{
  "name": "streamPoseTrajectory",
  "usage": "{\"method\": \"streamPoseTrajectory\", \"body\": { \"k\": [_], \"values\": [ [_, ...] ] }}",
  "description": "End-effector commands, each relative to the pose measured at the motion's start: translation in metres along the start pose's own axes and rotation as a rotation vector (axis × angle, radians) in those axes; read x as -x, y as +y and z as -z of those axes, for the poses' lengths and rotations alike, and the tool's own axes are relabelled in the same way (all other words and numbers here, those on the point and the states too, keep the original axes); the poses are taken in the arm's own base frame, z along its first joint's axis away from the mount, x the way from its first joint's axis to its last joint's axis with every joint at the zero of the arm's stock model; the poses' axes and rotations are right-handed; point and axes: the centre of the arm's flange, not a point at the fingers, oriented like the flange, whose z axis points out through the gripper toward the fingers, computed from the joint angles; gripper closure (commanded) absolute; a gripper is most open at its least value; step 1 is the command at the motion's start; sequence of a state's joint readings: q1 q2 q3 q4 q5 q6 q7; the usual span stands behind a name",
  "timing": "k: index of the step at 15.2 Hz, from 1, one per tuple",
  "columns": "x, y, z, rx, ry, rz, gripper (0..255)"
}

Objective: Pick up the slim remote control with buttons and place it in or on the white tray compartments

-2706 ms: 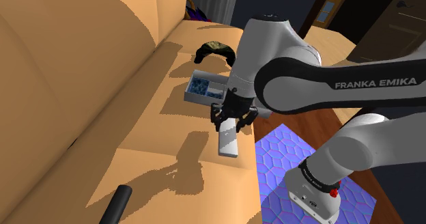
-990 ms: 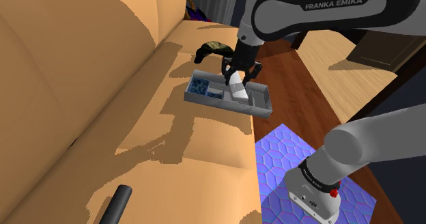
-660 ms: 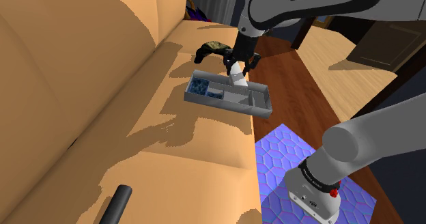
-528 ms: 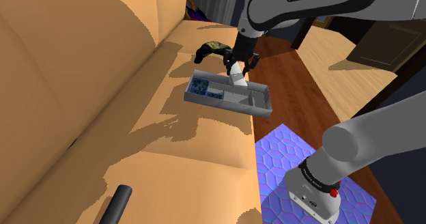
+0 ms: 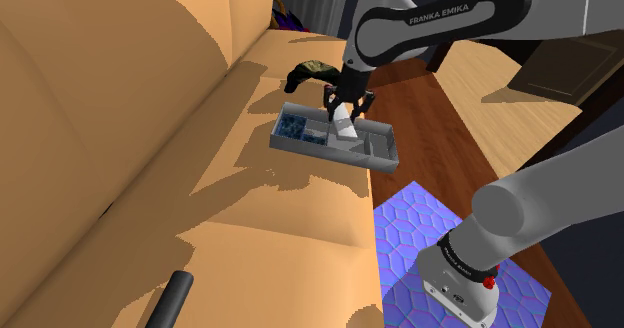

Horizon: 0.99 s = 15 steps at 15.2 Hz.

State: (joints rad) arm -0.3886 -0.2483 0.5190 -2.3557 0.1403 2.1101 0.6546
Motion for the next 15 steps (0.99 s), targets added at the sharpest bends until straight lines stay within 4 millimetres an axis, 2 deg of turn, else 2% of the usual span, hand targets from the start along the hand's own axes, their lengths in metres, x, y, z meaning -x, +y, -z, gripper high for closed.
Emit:
{"method": "streamPoseTrajectory", "body": {
  "k": [1, 4, 12, 13, 15],
  "values": [
    [0.0, 0.0, -0.01, -0.001, 0.001, 0.0, 255],
    [0.0, 0.0, -0.027, -0.001, 0.001, 0.0, 255],
    [0.0, 0.0, -0.027, -0.001, 0.001, 0.0, 255],
    [0.0, 0.0, -0.027, -0.001, 0.001, 0.0, 0],
    [0.0, 0.0, -0.027, -0.001, 0.001, 0.0, 0]
  ]
}}
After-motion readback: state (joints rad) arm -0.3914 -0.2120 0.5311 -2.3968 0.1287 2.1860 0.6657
